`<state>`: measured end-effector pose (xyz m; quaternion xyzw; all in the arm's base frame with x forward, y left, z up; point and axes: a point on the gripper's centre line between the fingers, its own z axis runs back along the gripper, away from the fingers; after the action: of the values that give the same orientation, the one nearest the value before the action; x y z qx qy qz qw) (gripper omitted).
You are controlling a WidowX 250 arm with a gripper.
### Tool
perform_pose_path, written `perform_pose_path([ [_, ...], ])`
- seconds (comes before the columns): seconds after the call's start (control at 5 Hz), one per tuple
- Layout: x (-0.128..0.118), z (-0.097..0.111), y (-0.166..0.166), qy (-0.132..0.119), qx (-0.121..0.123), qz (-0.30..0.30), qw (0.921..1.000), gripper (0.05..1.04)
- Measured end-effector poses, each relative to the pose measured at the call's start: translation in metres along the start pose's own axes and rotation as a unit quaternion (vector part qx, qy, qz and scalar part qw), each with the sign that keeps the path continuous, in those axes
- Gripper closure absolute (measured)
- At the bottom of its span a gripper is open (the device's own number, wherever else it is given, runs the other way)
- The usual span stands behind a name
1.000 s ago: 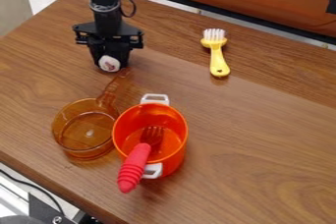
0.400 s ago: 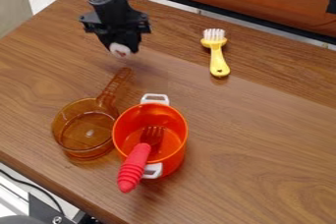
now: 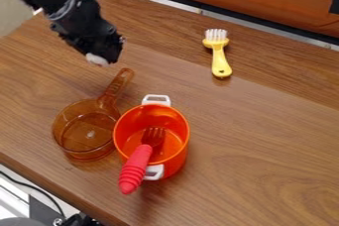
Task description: Take the object into the the pan
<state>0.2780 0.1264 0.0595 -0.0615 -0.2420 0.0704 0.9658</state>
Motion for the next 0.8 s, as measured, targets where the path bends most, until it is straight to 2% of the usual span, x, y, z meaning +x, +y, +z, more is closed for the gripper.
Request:
perform_pose_path([
  [0.2, -0.018, 0.010, 0.001, 0.002, -0.005, -0.040, 0.9992, 0.567],
  [0.4, -0.043, 0.017, -0.006, 0.025, -0.012, -0.076, 0.9968, 0.567],
  [0.6, -0.062, 0.021, -0.013, 0.037, -0.013, -0.103, 0.9939, 0.567],
  [0.8, -0.081, 0.020, -0.015, 0.035, -0.020, -0.132, 0.9905, 0.567],
])
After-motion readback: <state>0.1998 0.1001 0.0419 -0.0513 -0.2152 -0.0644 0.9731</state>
